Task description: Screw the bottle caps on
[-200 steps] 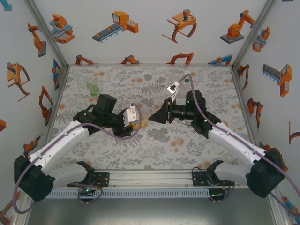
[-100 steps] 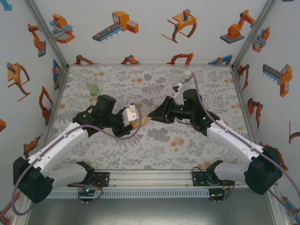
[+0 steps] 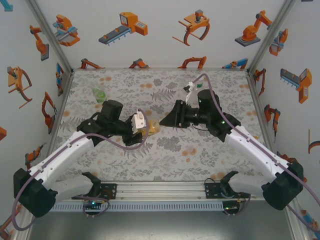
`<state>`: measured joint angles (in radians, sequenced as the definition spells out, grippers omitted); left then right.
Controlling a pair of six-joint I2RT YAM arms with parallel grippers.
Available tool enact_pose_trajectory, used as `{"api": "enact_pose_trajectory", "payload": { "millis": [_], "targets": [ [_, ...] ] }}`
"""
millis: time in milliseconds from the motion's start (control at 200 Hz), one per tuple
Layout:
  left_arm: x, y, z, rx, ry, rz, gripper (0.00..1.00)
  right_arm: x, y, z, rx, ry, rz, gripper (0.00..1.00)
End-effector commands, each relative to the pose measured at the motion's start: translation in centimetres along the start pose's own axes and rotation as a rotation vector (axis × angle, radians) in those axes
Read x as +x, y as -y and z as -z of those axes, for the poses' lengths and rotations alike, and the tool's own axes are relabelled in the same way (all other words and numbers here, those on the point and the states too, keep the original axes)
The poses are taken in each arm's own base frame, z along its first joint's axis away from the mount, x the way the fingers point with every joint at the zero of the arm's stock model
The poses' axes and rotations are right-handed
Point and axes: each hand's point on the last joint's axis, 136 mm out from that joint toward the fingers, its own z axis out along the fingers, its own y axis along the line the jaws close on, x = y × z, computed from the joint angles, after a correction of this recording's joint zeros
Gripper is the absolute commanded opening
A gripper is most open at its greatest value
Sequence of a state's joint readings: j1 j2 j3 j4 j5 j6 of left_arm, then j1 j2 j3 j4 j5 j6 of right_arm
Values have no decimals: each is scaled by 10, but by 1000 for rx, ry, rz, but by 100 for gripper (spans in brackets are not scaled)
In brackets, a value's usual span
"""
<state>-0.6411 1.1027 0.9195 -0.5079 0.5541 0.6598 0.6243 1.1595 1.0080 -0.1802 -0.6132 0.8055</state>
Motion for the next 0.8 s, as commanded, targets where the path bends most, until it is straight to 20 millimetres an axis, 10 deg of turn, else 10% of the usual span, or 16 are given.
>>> {"api": "enact_pose_trajectory", "payload": {
  "millis": [0, 396, 796],
  "targets": [
    [-21, 11, 8, 55, 89, -53, 0, -5, -26, 16, -46, 19, 275, 51],
    [-31, 40, 12, 229, 152, -55, 0, 35, -93, 64, -344, 60, 1245, 53],
    [-31, 58, 8, 385, 138, 7, 0, 59, -98, 62, -544, -76, 1447, 59]
  ]
}}
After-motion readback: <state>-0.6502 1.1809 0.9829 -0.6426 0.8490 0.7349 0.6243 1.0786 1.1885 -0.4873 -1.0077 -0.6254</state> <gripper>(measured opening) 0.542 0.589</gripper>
